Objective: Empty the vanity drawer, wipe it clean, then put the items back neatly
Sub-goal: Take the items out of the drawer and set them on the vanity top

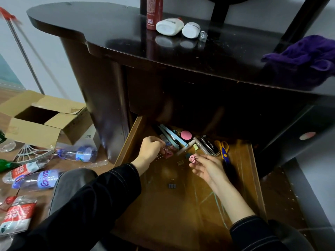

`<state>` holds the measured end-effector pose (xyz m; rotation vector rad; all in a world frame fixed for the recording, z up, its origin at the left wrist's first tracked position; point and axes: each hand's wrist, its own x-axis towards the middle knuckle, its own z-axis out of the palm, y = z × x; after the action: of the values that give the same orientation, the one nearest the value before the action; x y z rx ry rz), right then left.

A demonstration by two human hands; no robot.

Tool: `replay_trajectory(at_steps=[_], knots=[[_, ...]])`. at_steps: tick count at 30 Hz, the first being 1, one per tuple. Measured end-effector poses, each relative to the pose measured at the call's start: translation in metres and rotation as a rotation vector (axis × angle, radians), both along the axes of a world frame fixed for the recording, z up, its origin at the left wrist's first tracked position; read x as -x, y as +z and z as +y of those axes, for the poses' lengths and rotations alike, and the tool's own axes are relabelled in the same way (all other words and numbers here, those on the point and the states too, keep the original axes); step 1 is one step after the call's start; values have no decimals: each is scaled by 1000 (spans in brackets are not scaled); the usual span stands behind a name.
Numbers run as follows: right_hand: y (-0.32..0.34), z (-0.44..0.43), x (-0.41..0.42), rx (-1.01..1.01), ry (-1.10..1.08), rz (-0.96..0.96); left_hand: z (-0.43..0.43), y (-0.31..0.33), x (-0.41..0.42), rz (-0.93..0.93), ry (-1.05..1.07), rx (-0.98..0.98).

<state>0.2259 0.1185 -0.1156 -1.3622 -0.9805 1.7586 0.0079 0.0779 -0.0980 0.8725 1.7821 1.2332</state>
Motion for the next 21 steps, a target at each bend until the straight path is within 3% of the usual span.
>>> replay_trajectory(at_steps=[7,13,18,21], knots=[[33,-15,2,-136,97,-77,-21,38,3,-26,-210,-120],[129,-48,2,-554,299,-205,-70,111,10,-94,-321,-286],[227,-67,20,-826,335,-86,-103,188,26,-80,-283,-577],[271,-54,41,-968,357,-121,-99,230,41,45,-182,-795]])
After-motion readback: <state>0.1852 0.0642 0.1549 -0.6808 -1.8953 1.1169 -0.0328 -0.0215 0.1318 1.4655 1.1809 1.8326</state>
